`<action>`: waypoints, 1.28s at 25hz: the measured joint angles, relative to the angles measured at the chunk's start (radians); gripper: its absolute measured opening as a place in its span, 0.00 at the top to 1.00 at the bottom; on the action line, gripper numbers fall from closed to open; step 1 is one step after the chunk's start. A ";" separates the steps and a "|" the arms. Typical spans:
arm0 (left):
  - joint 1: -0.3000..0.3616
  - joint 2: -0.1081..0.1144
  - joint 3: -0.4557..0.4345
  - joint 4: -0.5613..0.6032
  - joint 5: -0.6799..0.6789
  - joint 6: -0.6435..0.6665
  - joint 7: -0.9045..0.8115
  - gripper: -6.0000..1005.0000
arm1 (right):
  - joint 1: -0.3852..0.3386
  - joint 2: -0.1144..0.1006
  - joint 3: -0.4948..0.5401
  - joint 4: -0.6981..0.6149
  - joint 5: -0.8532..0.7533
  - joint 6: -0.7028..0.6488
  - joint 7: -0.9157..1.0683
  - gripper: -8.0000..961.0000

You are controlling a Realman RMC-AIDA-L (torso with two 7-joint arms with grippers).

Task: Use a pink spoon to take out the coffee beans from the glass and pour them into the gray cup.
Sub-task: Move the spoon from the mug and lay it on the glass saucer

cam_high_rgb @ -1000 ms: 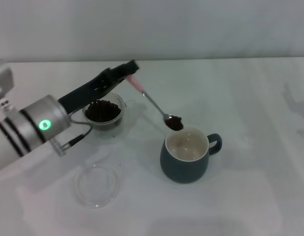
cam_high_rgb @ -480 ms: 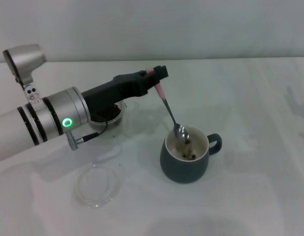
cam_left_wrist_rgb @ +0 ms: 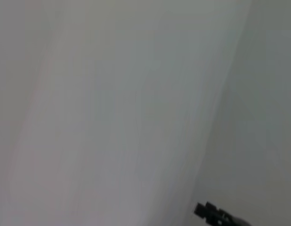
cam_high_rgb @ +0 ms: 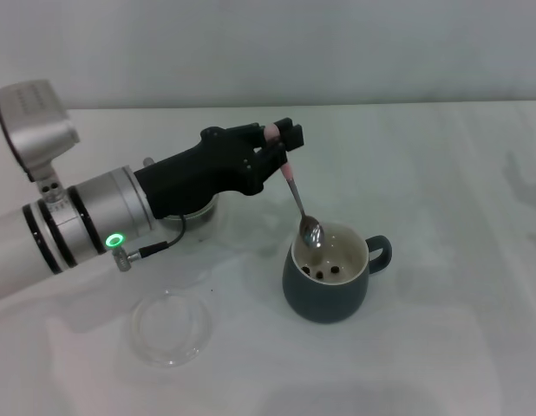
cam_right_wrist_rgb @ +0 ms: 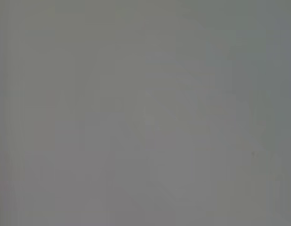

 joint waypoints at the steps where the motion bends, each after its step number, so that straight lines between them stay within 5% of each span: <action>1: 0.005 0.000 0.000 0.000 -0.012 -0.004 -0.001 0.86 | 0.000 0.000 0.000 0.000 0.000 0.001 0.000 0.09; 7: 0.077 0.002 -0.001 -0.003 -0.140 -0.061 -0.062 0.86 | -0.001 0.000 0.000 0.000 0.001 0.006 0.000 0.09; 14: 0.247 0.007 -0.001 0.005 -0.331 -0.093 -0.254 0.85 | 0.017 -0.005 0.000 -0.009 0.002 0.035 0.000 0.09; 25: 0.525 0.014 0.006 0.025 -0.351 -0.102 -0.419 0.83 | 0.063 -0.008 0.023 -0.029 0.002 0.108 0.000 0.09; 32: 0.556 0.017 0.007 0.034 -0.315 -0.077 -0.424 0.81 | 0.068 -0.006 0.024 -0.032 0.002 0.112 0.000 0.09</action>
